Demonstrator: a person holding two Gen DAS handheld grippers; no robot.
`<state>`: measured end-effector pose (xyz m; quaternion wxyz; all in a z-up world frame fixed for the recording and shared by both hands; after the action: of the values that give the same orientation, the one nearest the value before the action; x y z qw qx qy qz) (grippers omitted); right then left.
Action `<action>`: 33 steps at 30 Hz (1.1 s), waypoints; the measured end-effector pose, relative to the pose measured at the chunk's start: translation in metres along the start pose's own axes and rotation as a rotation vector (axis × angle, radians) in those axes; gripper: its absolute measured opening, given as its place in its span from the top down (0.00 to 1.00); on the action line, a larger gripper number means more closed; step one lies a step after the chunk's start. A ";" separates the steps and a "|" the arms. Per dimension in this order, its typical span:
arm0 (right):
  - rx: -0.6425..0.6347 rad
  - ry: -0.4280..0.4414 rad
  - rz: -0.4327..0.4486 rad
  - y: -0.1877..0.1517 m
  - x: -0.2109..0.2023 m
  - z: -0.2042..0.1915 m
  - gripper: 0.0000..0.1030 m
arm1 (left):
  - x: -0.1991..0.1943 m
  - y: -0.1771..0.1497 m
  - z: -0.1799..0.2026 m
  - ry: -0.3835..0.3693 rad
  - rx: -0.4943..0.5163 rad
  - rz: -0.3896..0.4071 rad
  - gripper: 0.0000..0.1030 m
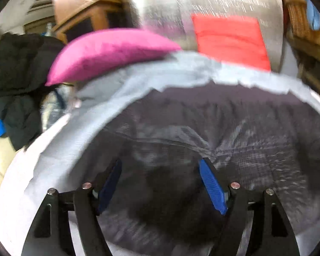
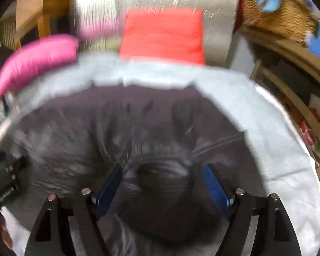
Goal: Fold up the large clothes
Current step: 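Press the folded jacket flat with both open tools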
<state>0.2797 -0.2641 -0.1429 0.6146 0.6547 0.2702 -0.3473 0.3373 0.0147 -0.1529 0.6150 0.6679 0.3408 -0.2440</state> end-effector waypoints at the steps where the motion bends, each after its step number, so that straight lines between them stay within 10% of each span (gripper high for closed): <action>1: 0.003 0.015 0.022 -0.001 -0.011 0.001 0.20 | -0.007 -0.002 -0.005 0.001 -0.012 0.011 0.26; 11: -0.113 -0.059 -0.029 -0.073 0.011 -0.006 0.18 | 0.013 -0.037 -0.003 0.008 0.008 -0.072 0.23; 33: -0.069 -0.006 -0.064 -0.073 0.026 0.007 0.11 | 0.025 -0.042 0.002 -0.009 0.020 -0.063 0.21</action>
<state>0.2377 -0.2655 -0.2081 0.6260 0.6231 0.3010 -0.3593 0.3218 0.0170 -0.1992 0.6017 0.6621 0.3563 -0.2696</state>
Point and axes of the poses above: each gripper's, at about its wrist camera, not at the fingertips, and x roughly the way its jaws point, z to its right, y to its top, the point moved 9 cm from there along x, roughly the way its jaws point, and after that the axes turned 9 degrees about -z, right-handed, at the moved point
